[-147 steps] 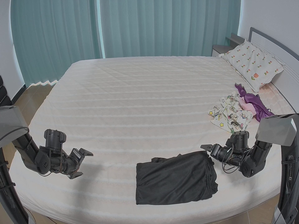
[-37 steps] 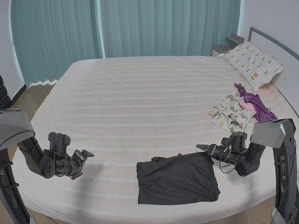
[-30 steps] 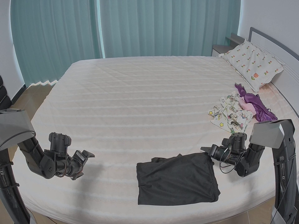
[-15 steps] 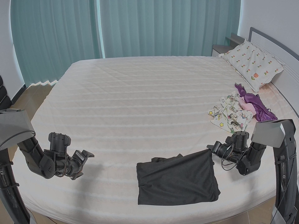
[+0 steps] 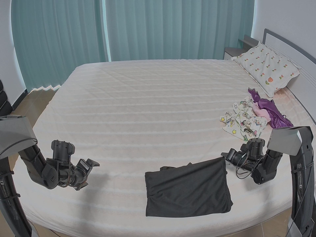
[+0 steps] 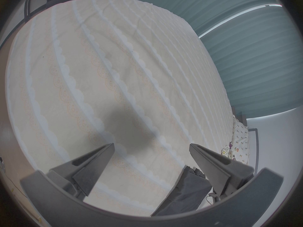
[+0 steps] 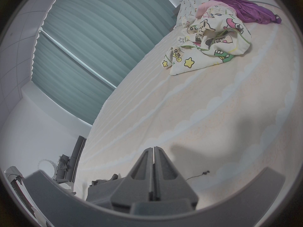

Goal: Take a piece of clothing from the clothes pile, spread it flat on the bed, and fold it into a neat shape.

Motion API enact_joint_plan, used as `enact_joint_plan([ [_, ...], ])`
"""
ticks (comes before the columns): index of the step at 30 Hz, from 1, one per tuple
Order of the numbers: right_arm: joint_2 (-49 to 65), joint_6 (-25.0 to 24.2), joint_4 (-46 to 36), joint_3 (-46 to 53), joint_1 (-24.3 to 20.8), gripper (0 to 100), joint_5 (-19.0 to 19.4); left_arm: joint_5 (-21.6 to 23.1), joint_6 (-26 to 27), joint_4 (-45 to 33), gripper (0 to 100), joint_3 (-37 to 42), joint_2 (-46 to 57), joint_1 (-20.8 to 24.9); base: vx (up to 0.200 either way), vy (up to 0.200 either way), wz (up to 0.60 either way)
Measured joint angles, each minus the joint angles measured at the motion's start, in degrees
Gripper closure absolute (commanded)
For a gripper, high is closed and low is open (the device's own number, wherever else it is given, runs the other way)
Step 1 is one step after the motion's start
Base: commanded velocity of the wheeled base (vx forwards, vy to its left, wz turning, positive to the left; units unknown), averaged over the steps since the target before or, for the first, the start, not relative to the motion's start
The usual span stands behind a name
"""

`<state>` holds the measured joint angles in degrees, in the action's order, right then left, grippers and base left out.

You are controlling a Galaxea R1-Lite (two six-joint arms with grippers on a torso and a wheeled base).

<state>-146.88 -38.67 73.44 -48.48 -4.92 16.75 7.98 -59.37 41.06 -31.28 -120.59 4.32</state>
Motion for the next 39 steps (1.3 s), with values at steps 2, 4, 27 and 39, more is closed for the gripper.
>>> enact_joint_plan([
  [2, 0.0, 0.05, -0.15, 0.15, -0.02, 0, 0.0, 0.02, -0.02, 0.02, 0, 0.0, 0.0, 0.0, 0.0, 0.0, 0.0],
  [4, 0.02, 0.05, -0.13, 0.39, -0.02, 0, 0.02, -0.05, -0.02, 0.02, 0, 0.0, 0.0, 0.0, 0.0, 0.0, 0.0],
  [27, 0.09, -0.26, 0.44, 0.67, 0.05, 0, -1.13, -0.68, 0.06, 13.17, 0, 6.27, -1.43, 0.85, 0.017, -0.009, 0.0],
  [39, 0.05, -0.26, 0.46, 0.67, 0.0, 0, -1.13, -0.85, 0.06, 13.08, 0, 6.4, -1.73, 1.13, -0.2, -0.2, 0.0],
])
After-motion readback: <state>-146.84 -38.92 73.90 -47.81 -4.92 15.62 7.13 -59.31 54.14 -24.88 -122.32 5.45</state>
